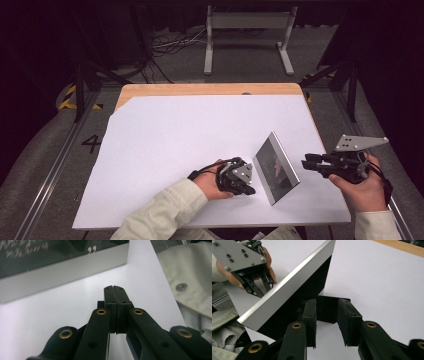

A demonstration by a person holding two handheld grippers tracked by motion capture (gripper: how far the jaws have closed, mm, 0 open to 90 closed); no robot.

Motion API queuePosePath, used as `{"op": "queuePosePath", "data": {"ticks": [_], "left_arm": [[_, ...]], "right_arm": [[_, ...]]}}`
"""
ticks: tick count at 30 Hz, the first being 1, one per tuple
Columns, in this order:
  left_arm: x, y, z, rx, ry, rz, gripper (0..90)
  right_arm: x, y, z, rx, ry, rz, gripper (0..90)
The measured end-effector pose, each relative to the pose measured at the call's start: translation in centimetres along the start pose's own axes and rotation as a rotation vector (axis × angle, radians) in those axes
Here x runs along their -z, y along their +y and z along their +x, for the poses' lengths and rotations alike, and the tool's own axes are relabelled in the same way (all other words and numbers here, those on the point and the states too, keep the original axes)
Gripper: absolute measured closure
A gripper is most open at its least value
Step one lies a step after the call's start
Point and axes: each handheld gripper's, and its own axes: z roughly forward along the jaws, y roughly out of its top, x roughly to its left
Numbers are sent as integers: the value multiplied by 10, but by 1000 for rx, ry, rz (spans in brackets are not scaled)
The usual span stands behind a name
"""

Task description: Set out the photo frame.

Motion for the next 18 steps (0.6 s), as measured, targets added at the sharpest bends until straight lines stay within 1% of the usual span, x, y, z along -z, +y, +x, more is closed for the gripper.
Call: {"op": "queuePosePath", "data": {"ticks": [2,3,5,8,12,16,18], "left_arm": [[9,-11,2,27,0,-3,900],[9,-11,2,27,0,-3,900],[14,-16,3,47,5,-10,900],[22,-21,5,57,17,-22,900],[28,-24,5,70,25,-31,900],[32,-28,6,83,34,-28,900],[33,-31,7,93,36,-30,900]], "right_arm": [[1,2,0,-2,4,-7,678],[1,2,0,-2,4,-7,678],[2,3,1,-5,11,-8,670],[4,6,2,-16,15,-4,663],[9,9,5,-47,13,-6,655],[13,12,7,-100,3,-8,634],[15,14,8,-114,-1,-8,632]]}}
